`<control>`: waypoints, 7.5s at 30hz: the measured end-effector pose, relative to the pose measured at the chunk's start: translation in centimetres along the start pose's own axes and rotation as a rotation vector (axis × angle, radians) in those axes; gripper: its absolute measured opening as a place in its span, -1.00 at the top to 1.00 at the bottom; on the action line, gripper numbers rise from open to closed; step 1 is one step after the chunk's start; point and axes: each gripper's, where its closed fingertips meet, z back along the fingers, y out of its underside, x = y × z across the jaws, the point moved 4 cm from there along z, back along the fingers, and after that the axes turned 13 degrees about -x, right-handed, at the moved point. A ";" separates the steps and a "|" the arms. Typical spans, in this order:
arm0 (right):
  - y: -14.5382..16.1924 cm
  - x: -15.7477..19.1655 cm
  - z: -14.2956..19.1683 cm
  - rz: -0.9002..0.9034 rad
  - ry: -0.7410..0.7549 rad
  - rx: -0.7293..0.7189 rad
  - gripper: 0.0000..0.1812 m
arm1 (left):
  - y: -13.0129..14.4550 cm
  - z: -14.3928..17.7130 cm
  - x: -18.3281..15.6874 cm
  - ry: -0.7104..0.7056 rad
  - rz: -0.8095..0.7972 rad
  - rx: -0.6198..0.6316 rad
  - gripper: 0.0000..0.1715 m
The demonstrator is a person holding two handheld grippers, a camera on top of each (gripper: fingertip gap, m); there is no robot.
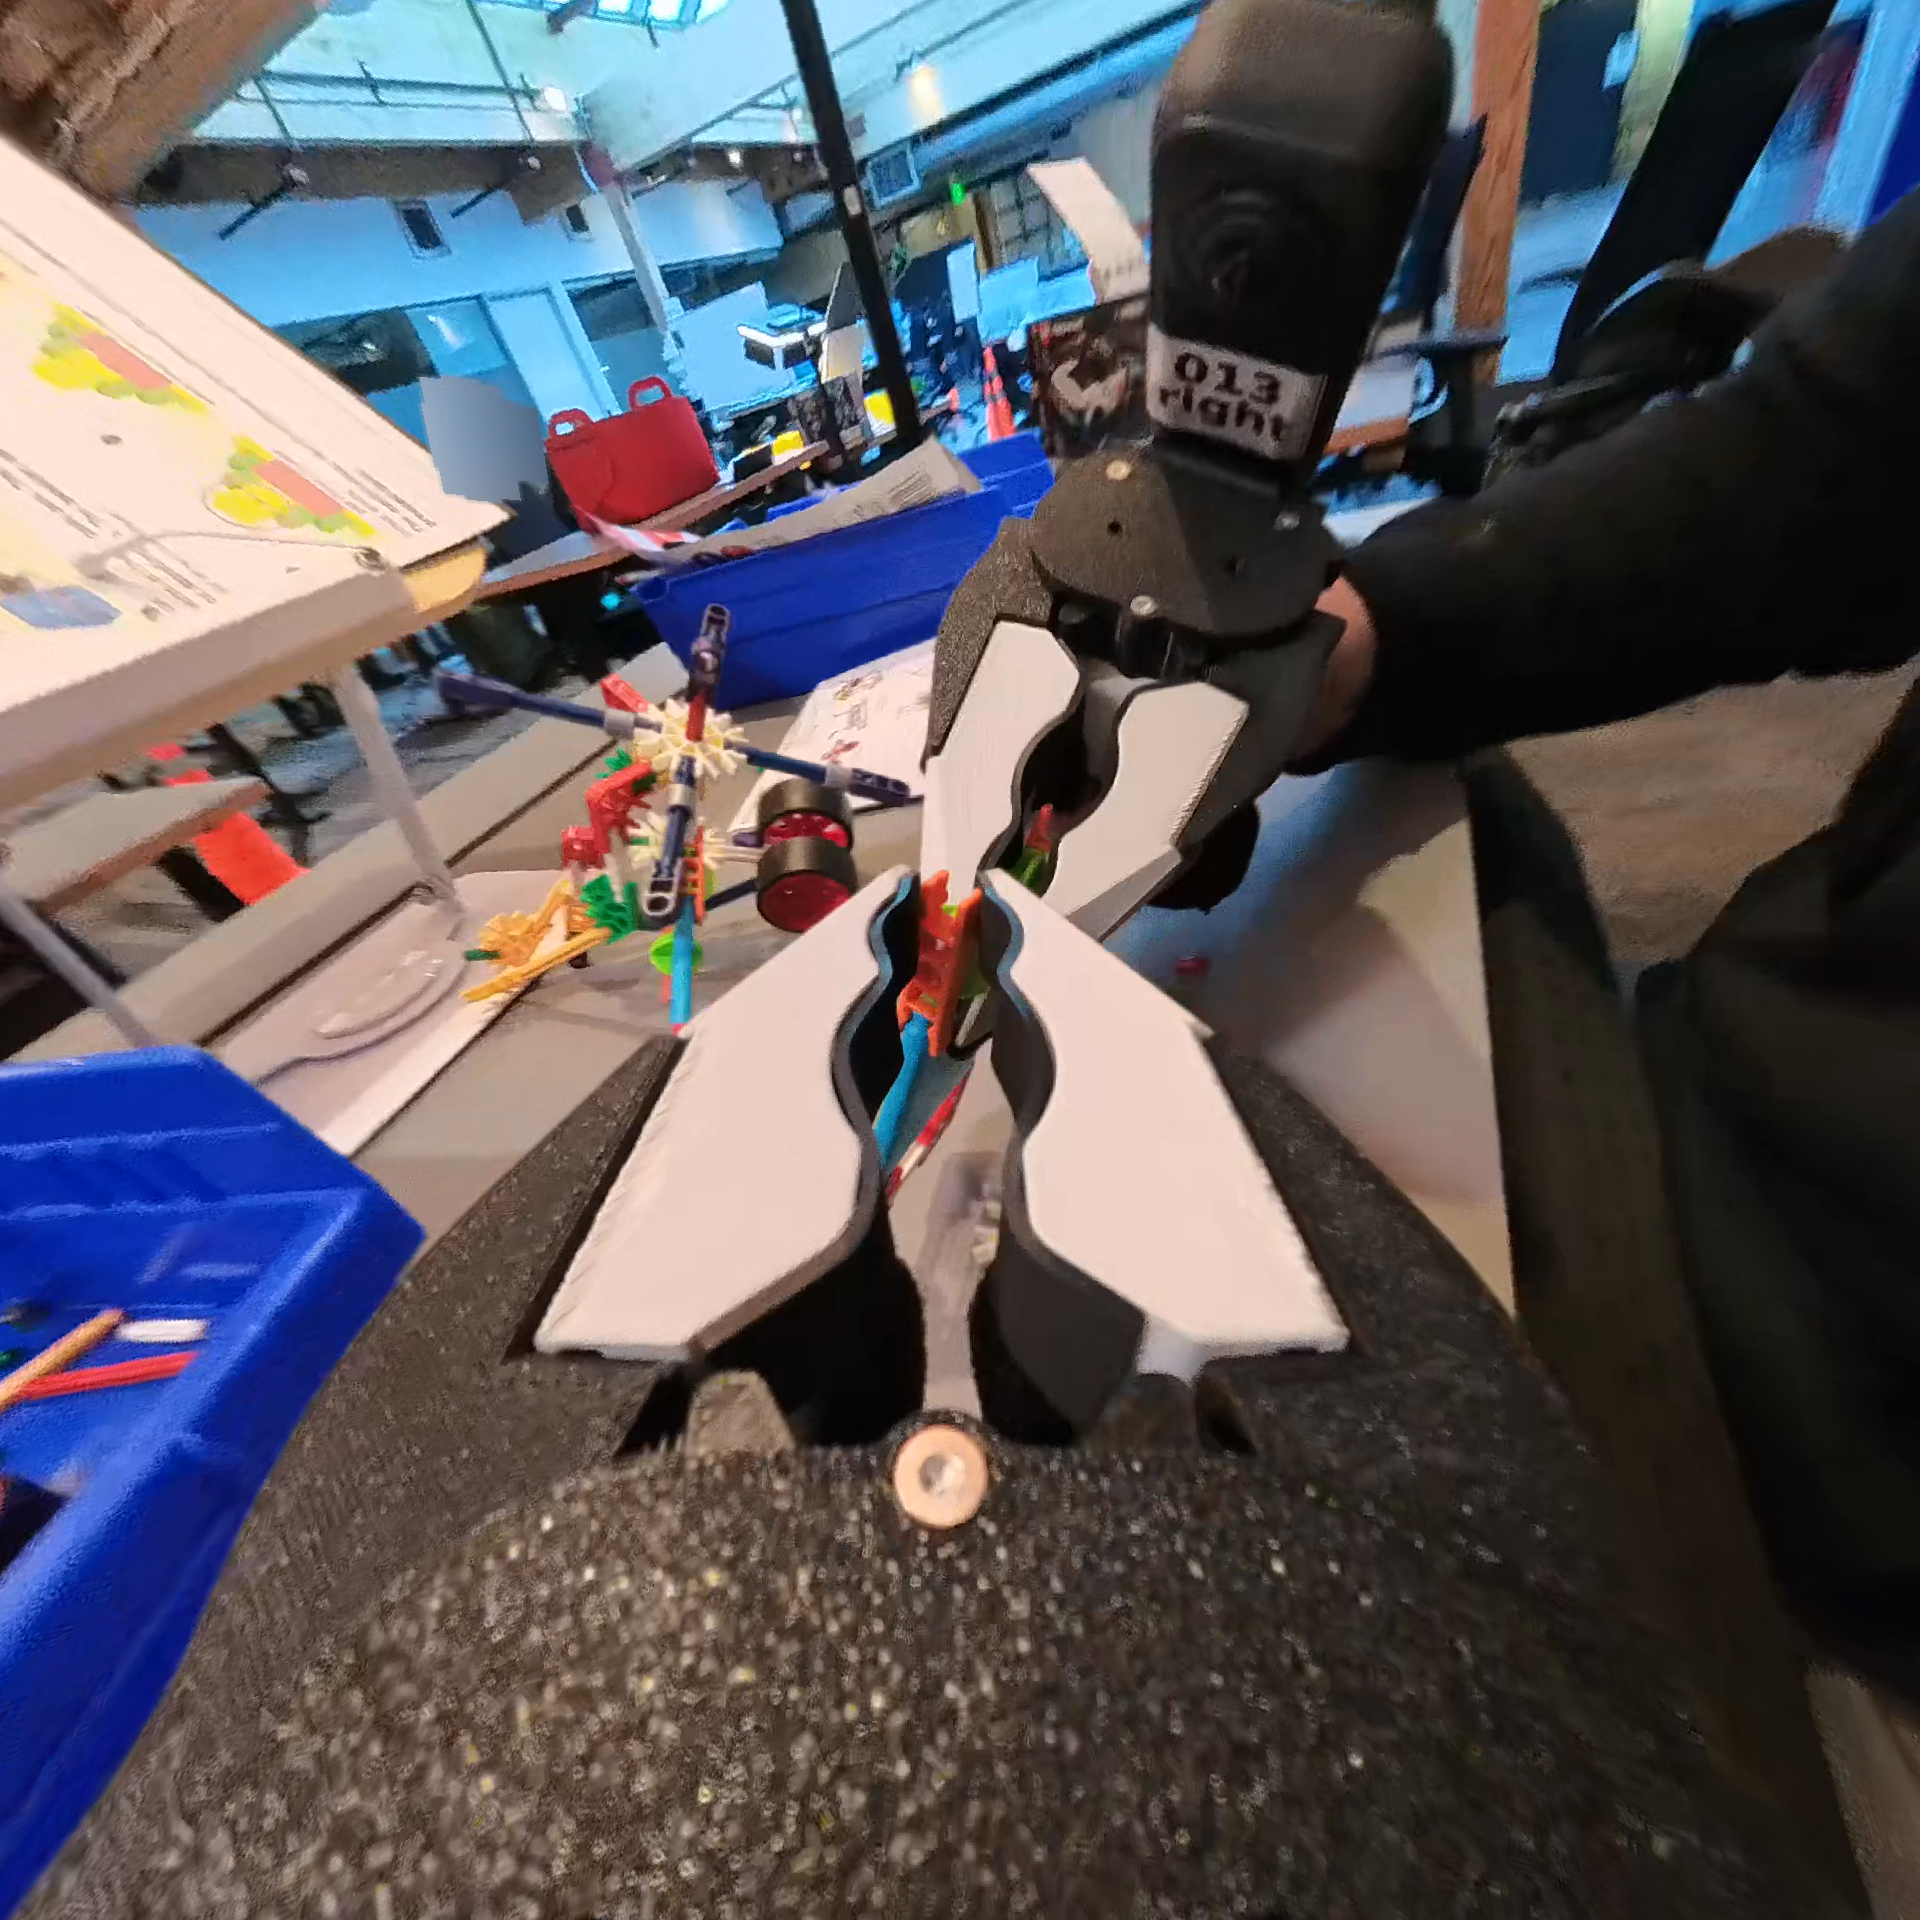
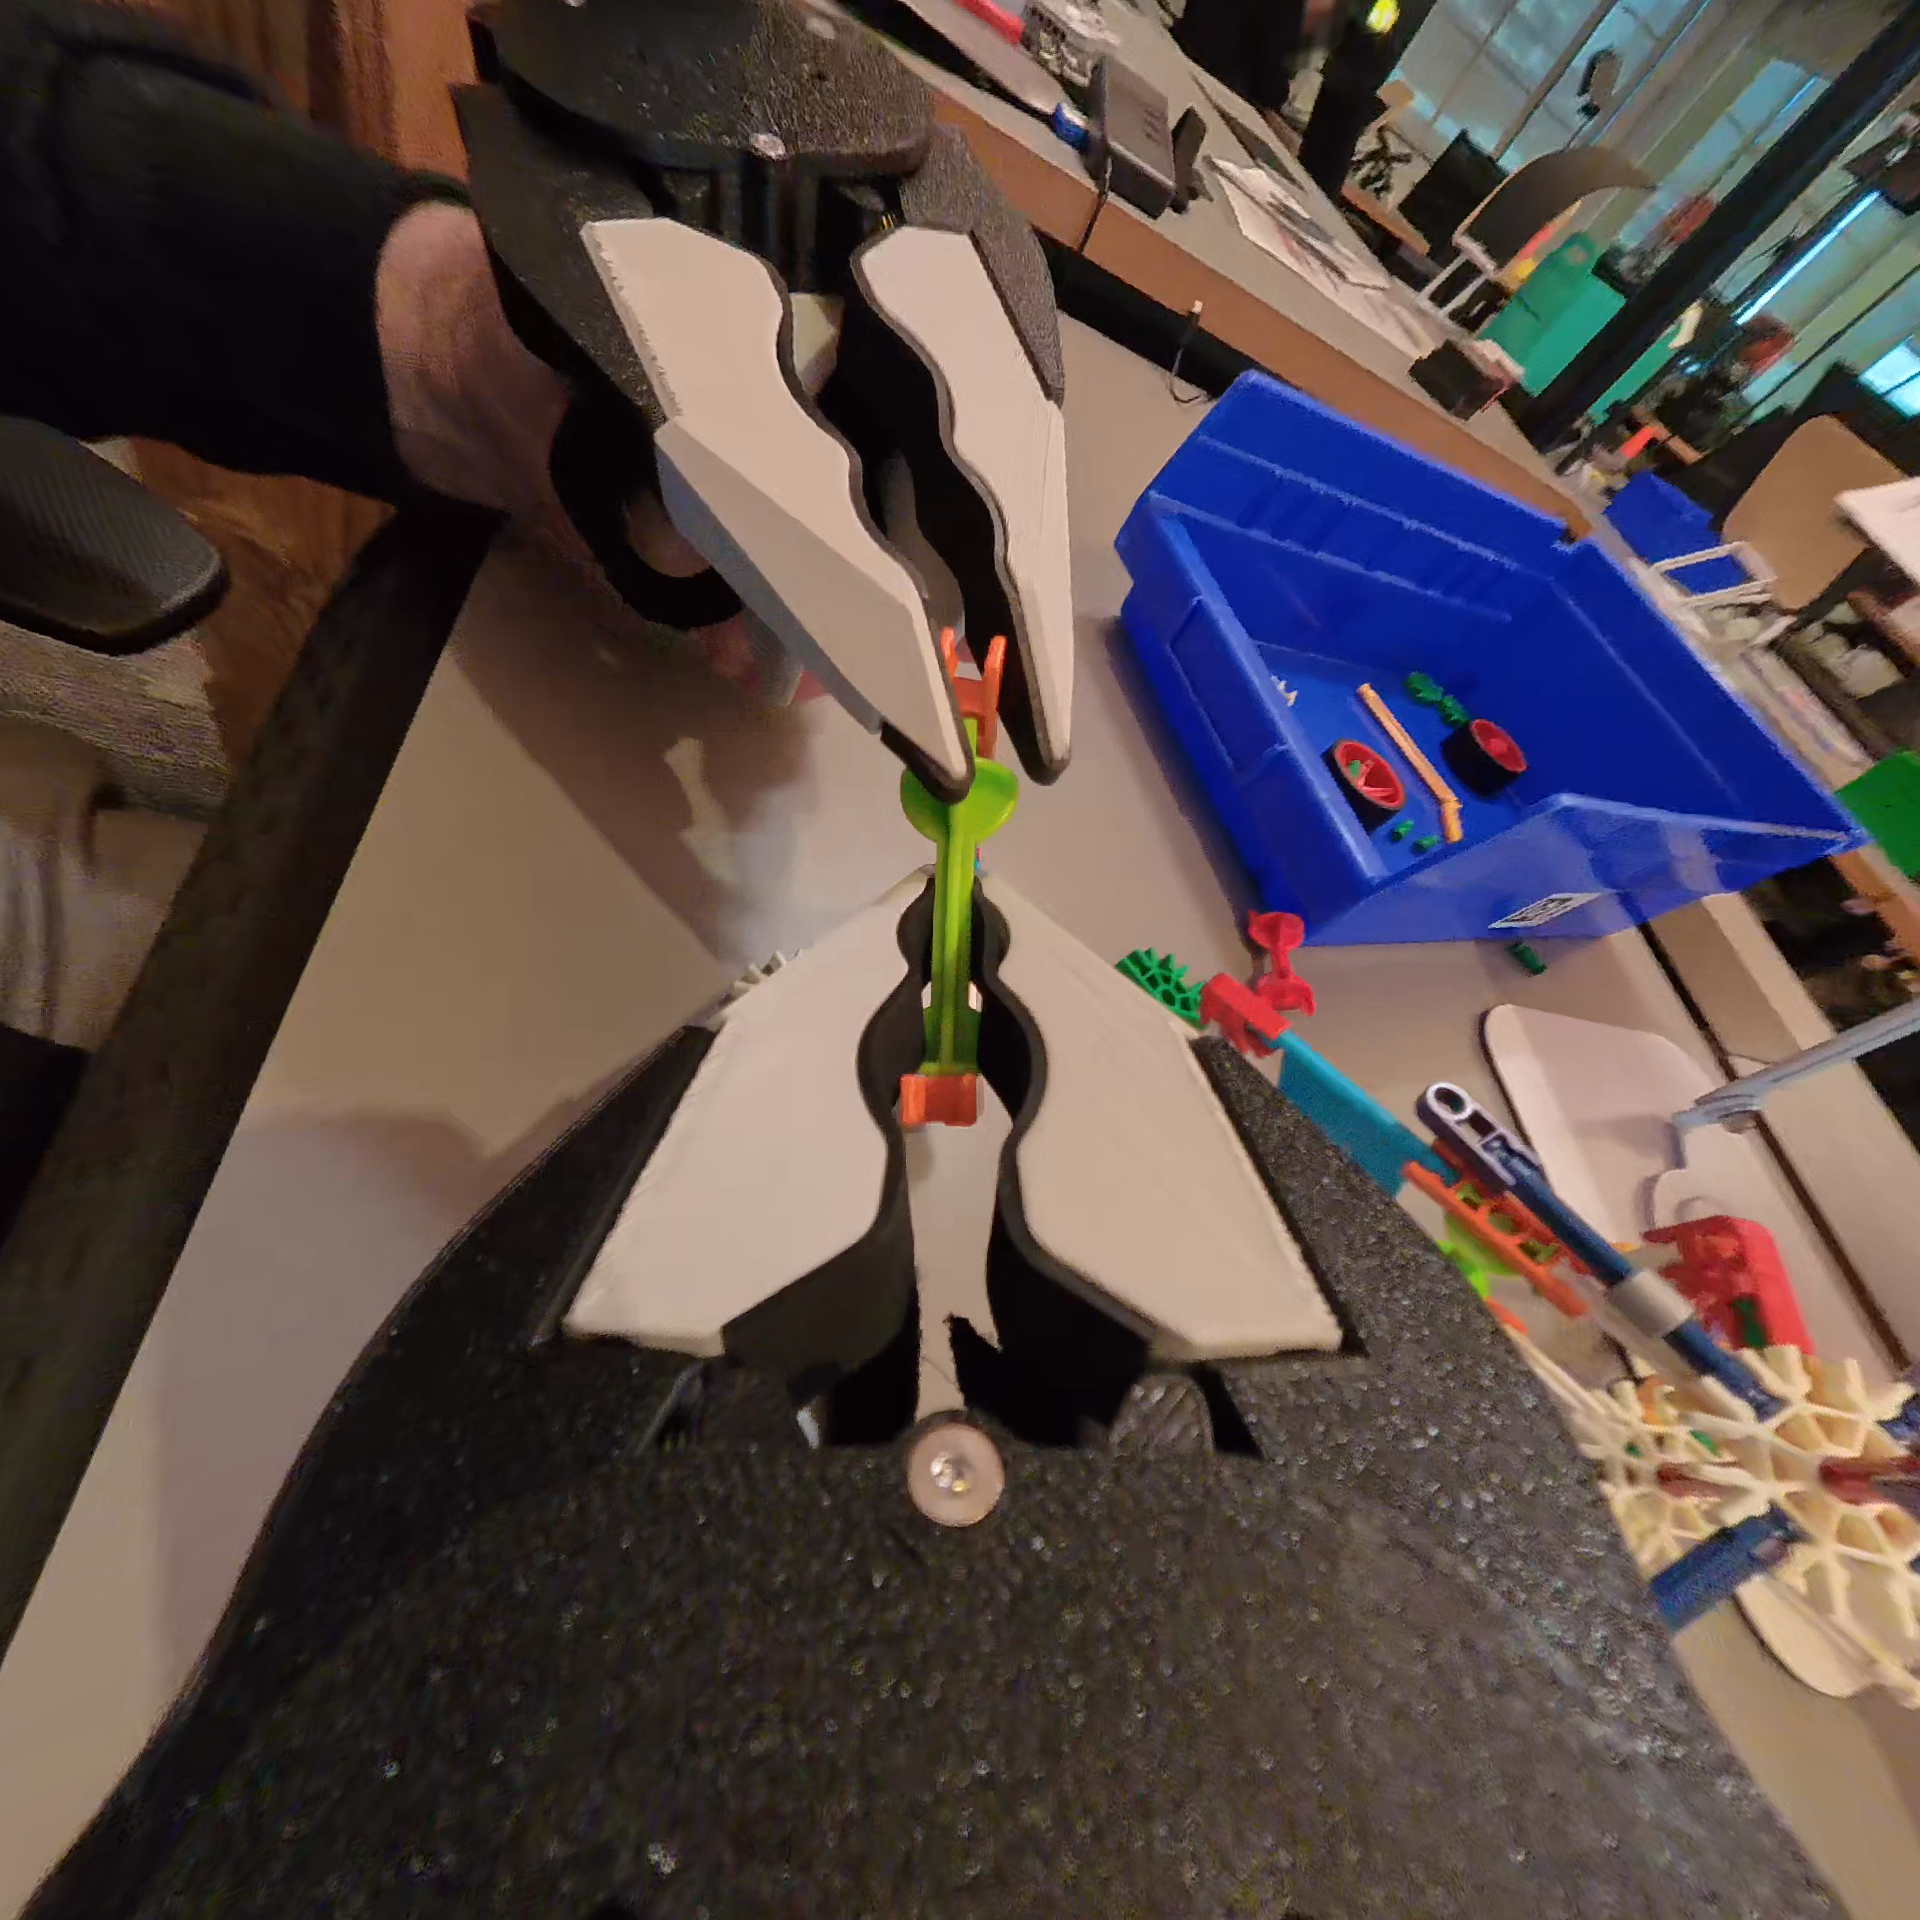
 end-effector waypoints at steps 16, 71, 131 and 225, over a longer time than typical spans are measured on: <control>1.7 -1.4 2.6 -0.084 -0.002 -0.002 1.00 | 1.1 2.8 5.4 -0.105 0.325 -0.062 0.90; -1.0 -5.9 3.1 -0.125 0.380 -0.060 1.00 | 2.5 -4.1 5.3 -0.401 0.500 0.037 0.96; -4.1 -6.0 6.9 -0.294 0.146 -0.309 1.00 | -1.9 -7.1 2.6 -0.019 0.193 0.089 0.92; 0.5 -7.1 0.7 -0.683 0.207 -0.081 0.96 | 4.0 2.0 21.6 -0.710 -0.216 0.534 0.52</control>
